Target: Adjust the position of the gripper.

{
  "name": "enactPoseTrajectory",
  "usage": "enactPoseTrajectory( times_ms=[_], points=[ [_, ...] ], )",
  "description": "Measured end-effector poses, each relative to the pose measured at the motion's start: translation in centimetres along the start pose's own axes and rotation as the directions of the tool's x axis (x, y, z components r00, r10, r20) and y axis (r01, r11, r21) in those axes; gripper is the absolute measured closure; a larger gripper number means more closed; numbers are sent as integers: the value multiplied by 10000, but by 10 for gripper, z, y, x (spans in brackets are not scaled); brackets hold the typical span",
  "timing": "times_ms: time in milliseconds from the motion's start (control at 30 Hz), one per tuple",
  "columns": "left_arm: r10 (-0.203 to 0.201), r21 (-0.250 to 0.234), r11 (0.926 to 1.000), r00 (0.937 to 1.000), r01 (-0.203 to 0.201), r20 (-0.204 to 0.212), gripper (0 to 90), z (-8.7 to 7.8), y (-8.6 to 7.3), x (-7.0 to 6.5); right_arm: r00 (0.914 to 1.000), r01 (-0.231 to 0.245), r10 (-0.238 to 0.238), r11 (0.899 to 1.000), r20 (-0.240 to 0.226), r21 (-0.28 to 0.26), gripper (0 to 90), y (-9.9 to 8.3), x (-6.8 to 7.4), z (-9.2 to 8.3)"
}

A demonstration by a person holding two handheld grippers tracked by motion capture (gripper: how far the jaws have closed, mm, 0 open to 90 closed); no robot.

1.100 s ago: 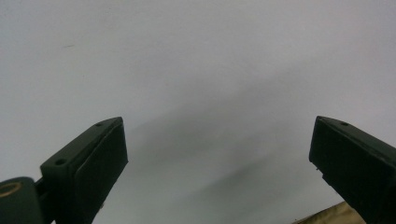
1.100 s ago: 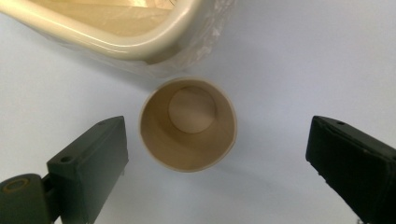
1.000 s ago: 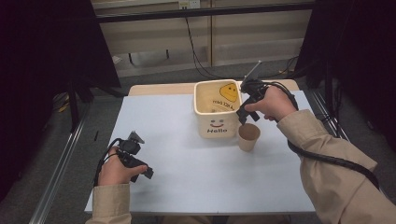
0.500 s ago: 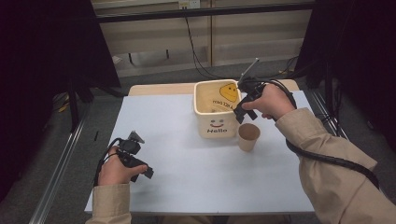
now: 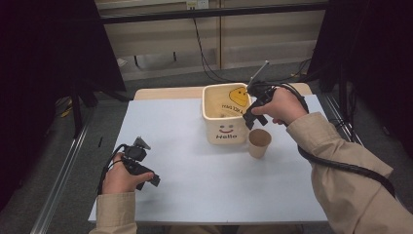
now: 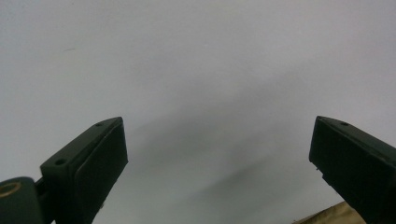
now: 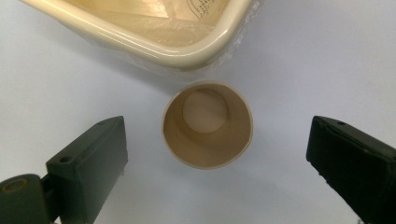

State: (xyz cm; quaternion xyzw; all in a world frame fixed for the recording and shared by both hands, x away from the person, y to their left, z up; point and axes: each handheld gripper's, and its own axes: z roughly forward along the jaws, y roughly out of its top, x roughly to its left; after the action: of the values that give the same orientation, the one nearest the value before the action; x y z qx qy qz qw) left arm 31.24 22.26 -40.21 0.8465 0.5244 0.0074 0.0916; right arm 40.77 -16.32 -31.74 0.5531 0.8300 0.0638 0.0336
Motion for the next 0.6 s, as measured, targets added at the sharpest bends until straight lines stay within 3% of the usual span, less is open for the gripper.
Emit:
enactPoseTrajectory(
  times_ms=[133, 167, 267, 600],
  points=[
    [-25, 0, 10000, 10000, 25, 46, 41, 0, 0, -1, 10000, -6, 6, 10000, -60, 42, 48, -1, -1, 4],
    [136, 106, 9999, 9999, -136, 34, 41, 0, 0, 0, 10000, -36, 36, 10000, -70, 50, 48, -1, -1, 5],
    [-35, -23, 10000, 10000, 36, 34, 41, 0, 0, -1, 10000, 14, -13, 10000, -95, 94, 48, -1, -1, 10],
    [-62, -109, 9999, 10000, 62, 36, 41, -1, -2, 1, 9998, -20, 23, 9999, -208, 138, 43, -4, -3, 29]
  ],
)
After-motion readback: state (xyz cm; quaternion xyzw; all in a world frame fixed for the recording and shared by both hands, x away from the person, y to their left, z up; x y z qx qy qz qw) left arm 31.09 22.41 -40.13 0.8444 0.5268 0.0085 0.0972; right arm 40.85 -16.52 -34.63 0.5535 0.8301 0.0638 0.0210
